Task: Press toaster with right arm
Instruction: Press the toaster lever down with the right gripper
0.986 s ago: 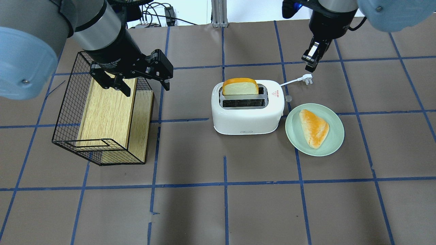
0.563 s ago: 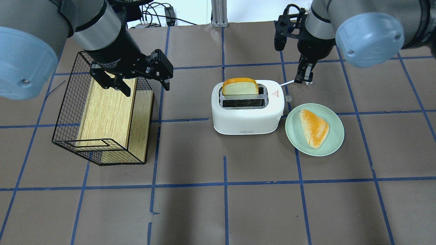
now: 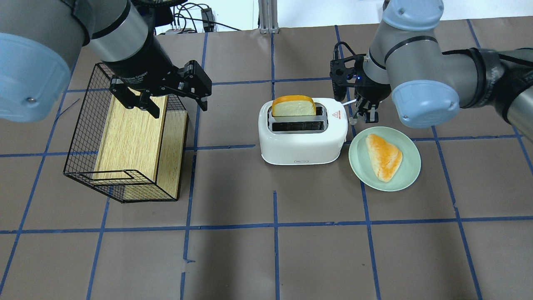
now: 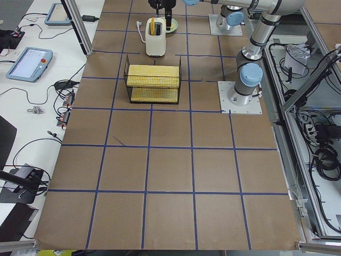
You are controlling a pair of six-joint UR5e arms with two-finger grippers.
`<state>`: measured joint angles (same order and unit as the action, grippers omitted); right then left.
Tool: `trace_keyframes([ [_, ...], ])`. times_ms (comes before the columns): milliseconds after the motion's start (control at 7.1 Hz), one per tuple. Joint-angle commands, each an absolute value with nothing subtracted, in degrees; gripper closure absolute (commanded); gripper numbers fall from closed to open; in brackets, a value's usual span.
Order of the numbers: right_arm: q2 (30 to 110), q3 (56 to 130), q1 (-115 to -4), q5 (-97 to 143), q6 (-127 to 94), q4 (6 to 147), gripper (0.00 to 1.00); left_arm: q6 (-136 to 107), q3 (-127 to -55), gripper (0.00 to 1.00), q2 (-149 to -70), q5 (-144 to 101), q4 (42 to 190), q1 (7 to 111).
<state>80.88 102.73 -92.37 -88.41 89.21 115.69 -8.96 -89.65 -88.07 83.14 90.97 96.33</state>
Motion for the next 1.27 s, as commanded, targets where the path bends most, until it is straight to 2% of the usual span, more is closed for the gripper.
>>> trace_keyframes([
  [0, 79.81, 103.01, -92.37, -88.51, 92.10, 116.89, 0.85, -8.96, -89.65, 0.00, -88.07, 83.14, 90.97, 96.33],
  [1127, 75.24, 103.01, -92.20, -88.42, 91.49, 119.44, 0.84, -8.96, -89.65, 0.00, -88.07, 83.14, 90.97, 96.33],
])
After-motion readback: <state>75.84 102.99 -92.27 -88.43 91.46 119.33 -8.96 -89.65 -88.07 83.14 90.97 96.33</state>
